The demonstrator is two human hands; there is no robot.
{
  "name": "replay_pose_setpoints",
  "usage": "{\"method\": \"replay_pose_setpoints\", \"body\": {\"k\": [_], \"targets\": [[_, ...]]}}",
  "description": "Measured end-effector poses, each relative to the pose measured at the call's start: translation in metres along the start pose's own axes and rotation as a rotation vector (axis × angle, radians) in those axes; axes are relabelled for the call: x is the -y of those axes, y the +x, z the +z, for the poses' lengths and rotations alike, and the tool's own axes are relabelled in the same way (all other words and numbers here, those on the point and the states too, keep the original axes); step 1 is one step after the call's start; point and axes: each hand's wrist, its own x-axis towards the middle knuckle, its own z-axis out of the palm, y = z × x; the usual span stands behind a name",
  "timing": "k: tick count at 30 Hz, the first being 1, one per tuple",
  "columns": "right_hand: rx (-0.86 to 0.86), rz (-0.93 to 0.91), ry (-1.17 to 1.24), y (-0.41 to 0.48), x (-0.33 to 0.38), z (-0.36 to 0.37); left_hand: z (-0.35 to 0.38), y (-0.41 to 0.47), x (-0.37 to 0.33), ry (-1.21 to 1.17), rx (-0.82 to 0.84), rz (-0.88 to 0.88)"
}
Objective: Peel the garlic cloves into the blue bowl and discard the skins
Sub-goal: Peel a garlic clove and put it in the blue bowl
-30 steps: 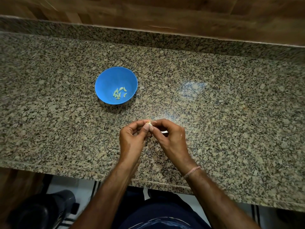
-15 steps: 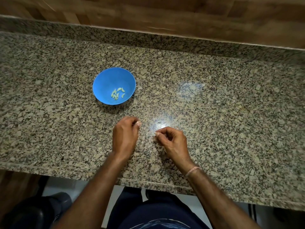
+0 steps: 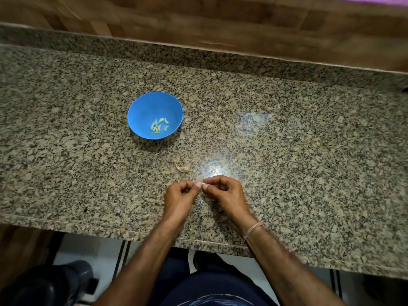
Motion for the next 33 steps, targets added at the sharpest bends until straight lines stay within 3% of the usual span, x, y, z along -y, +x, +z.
{"method": "replay_pose_setpoints", "body": {"k": [4,11,13,16,19,33], "targets": [[0.037,-0.017,-0.015,-0.004,0.0,0.003,-0.007,-0.006,0.003,-0.149,0.051,-0.046],[0.046,0.176,0.109,-0.001,0.0,0.003,-0.014,-0.002,0.01,-0.033,0.109,0.037],[0.018,0.154,-0.038,0.004,0.0,0.003,-0.015,0.002,0.014,0.123,0.069,0.123],[-0.07,-0.016,-0.537,0.01,-0.003,0.007,-0.015,0.007,0.021,0.486,-0.071,0.281],[-0.091,-0.15,-0.843,0.009,-0.009,0.017,-0.012,0.007,0.024,0.605,-0.104,0.347],[-0.13,-0.315,-1.087,0.003,-0.014,0.03,-0.014,0.006,0.023,0.579,-0.105,0.364]]}}
